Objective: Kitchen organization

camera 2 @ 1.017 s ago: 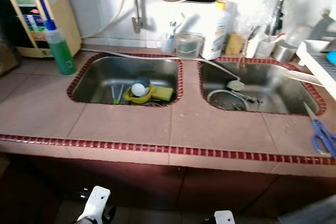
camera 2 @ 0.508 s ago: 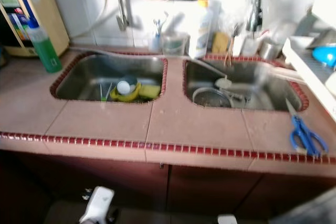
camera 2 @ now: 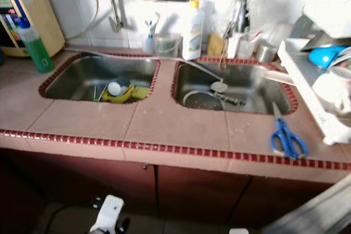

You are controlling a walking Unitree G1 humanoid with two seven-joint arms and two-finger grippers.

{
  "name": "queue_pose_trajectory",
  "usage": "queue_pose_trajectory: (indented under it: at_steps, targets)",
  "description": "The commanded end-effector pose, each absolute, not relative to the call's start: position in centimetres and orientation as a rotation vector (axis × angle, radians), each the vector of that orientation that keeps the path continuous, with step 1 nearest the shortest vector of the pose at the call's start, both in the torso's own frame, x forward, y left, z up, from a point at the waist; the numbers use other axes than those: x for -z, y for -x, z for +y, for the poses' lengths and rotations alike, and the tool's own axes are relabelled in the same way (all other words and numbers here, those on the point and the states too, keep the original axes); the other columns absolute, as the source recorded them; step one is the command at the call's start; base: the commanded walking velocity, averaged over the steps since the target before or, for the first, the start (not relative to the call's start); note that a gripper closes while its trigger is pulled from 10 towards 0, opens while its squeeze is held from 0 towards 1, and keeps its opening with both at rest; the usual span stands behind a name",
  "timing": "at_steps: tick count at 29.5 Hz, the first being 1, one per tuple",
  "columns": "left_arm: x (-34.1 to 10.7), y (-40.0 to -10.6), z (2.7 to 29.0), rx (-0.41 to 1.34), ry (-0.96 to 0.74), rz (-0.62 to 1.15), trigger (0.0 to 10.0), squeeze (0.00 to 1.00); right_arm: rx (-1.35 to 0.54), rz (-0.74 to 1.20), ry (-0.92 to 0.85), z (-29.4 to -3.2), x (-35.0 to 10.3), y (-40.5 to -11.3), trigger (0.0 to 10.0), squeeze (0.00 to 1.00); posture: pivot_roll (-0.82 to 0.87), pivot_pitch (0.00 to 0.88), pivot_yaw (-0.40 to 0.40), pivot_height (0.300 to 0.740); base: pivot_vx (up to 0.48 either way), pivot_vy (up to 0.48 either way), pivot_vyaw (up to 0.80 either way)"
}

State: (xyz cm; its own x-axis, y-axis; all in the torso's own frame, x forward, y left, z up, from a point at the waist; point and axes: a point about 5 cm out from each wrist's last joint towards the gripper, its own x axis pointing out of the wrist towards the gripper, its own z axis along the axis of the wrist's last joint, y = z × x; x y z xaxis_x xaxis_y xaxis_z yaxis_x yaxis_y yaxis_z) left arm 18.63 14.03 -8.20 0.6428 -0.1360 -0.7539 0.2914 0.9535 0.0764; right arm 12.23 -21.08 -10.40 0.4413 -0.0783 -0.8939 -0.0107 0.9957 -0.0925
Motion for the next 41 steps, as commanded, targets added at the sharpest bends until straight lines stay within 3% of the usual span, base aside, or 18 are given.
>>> queue_pose_trajectory:
  at_steps: [1, 12, 21, 35, 41]
  targets:
    - [8.26, -18.53, 14.89, 0.230, -0.217, 0.848, 10.0, 0.00, 0.034, 1.115, 0.078, -20.48, 10.46, -12.39, 10.0, 0.00, -0.10, 0.000, 0.023, 0.712, 0.000, -0.386, 0.00]
    - [8.20, -18.68, 14.90, 0.238, -0.224, 0.850, 10.0, 0.00, 0.045, 1.113, 0.065, -20.49, 10.47, -12.34, 10.0, 0.00, -0.11, 0.000, 0.032, 0.712, 0.000, -0.382, 0.00]
    - [8.14, -18.84, 14.88, 0.235, -0.214, 0.852, 10.0, 0.00, 0.059, 1.115, 0.057, -20.66, 10.45, -12.34, 10.0, 0.00, -0.13, 0.000, 0.046, 0.712, 0.000, 0.000, 0.00]
    - [8.03, -19.11, 14.77, 0.252, -0.222, 0.852, 10.0, 0.00, 0.072, 1.114, 0.042, -20.52, 10.49, -12.31, 10.0, 0.00, -0.13, 0.000, 0.056, 0.707, 0.000, 0.000, -0.55]
    - [8.13, -18.90, 14.96, 0.254, -0.234, 0.858, 10.0, 0.00, 0.062, 1.110, 0.047, -20.41, 10.49, -12.33, 10.0, 0.00, -0.12, 0.000, 0.050, 0.703, 0.000, 0.000, 0.00]
